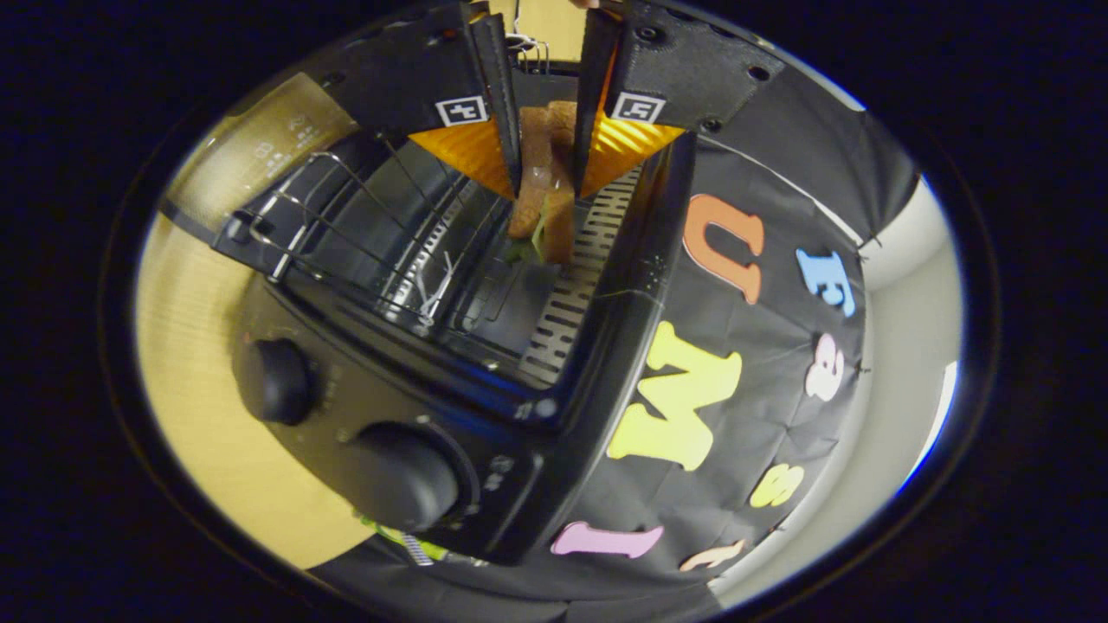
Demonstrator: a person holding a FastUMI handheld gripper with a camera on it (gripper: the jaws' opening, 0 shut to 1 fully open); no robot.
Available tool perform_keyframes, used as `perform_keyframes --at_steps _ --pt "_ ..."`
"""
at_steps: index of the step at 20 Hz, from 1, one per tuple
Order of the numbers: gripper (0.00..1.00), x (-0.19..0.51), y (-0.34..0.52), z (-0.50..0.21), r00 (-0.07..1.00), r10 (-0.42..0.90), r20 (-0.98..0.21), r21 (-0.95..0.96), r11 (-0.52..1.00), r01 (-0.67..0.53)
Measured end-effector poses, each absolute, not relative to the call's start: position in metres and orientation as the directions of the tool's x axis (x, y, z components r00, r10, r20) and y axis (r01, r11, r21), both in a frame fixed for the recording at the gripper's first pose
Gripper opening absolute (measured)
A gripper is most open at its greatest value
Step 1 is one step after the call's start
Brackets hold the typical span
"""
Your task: Open the toaster oven, put the food inside, and close the toaster oven door.
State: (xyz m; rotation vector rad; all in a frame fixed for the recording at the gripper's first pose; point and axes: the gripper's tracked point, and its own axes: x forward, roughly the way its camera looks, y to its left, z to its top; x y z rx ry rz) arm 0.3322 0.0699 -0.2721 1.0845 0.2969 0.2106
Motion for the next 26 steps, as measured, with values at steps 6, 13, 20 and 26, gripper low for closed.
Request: perform_keyframes --at_steps 6,13,20,26 --pt "0.5 0.336 0.064 -0.3 0.914 0.25 -0.319 0.664 0.747 0.028" --pt "1.0 0.329 0.034 -0.288 0.936 0.066 -0.347 0.111 0.993 -0.029" --pt "1.0 0.257 0.033 -0.302 0.928 0.05 -0.369 -0.019 0.998 -0.061" --pt "1.0 0.173 0.043 -0.334 0.935 0.048 -0.352 0.062 0.998 -0.027"
